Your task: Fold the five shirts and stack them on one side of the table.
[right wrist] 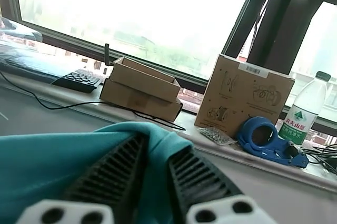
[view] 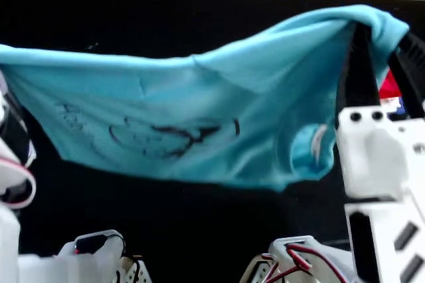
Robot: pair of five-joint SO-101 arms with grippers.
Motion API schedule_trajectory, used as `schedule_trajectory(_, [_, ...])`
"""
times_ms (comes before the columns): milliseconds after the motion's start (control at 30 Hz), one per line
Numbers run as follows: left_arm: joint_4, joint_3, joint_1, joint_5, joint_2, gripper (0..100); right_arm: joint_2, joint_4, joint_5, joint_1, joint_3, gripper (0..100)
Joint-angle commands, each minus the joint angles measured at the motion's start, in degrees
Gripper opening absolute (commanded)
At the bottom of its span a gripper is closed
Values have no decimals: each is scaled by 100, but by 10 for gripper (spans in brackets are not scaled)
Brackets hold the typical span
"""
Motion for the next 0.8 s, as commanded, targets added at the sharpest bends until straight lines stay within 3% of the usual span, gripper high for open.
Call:
schedule_trajectory(0, [26,-84,57,35,-31,9,48,-4,26,57,-57,5])
schedule_trajectory(267, [-255,1508,48,-9,629,9,84,-655,-378,-418,2149,5])
schedule_trajectory(567, [-1574,3020,48,-9,2308,9,84,-3354,-703,-690,6862,5])
schedule_trajectory(767, [-2655,3011,66,-97,2870,9,101,-5323,-246,-664,8435,5])
